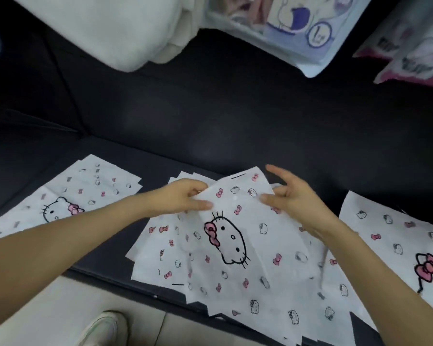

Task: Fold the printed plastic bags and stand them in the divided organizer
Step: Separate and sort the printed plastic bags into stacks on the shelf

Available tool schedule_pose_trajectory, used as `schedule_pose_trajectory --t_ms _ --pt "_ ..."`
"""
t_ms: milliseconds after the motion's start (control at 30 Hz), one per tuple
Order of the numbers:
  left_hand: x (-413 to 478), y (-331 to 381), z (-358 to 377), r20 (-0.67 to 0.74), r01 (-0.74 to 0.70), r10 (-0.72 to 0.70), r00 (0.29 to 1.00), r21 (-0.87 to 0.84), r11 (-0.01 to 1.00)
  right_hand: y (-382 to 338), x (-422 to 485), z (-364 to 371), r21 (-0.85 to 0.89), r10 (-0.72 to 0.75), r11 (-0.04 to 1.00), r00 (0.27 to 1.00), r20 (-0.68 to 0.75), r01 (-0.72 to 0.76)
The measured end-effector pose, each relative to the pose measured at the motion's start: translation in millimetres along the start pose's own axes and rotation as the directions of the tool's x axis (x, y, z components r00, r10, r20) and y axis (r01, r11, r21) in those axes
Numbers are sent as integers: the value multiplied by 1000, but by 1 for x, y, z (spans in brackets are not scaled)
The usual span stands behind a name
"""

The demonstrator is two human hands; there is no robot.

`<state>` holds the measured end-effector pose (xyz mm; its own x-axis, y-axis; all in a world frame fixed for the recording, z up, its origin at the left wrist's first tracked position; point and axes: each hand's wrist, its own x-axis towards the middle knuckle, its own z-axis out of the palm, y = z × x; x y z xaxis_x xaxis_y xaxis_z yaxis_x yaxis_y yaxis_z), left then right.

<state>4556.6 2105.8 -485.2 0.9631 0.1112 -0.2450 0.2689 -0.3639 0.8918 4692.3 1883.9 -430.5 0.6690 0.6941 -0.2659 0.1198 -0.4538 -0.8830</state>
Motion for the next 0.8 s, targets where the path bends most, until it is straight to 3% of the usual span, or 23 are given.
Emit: schedule_pose_trajectory --t_ms 133,233,333,467,633,733,800 --pt "-50 -30 -47 -303 25 -71 950 -151 988 -7 28 42 -8 51 999 999 7 -50" --pt "-84 -66 -71 -499 54 -200 843 -291 955 -9 50 91 -20 46 999 997 64 -45" --pt "-107 -109 -94 -629 159 -341 698 -329 931 -9 74 145 -14 34 999 999 29 -34" --pt "-120 -142 -139 -770 365 -283 572 -70 928 -9 109 219 46 70 996 997 25 -71" --pt "-120 -171 -188 -848 598 -123 515 253 760 -7 149 288 126 121 985 993 -4 -120" --pt "-116 -200 -184 -830 615 82 552 471 632 -1 166 312 127 135 984 989 -58 -127" --pt "-112 -216 -163 -764 549 132 631 560 621 2 172 322 114 136 985 989 -66 -128"
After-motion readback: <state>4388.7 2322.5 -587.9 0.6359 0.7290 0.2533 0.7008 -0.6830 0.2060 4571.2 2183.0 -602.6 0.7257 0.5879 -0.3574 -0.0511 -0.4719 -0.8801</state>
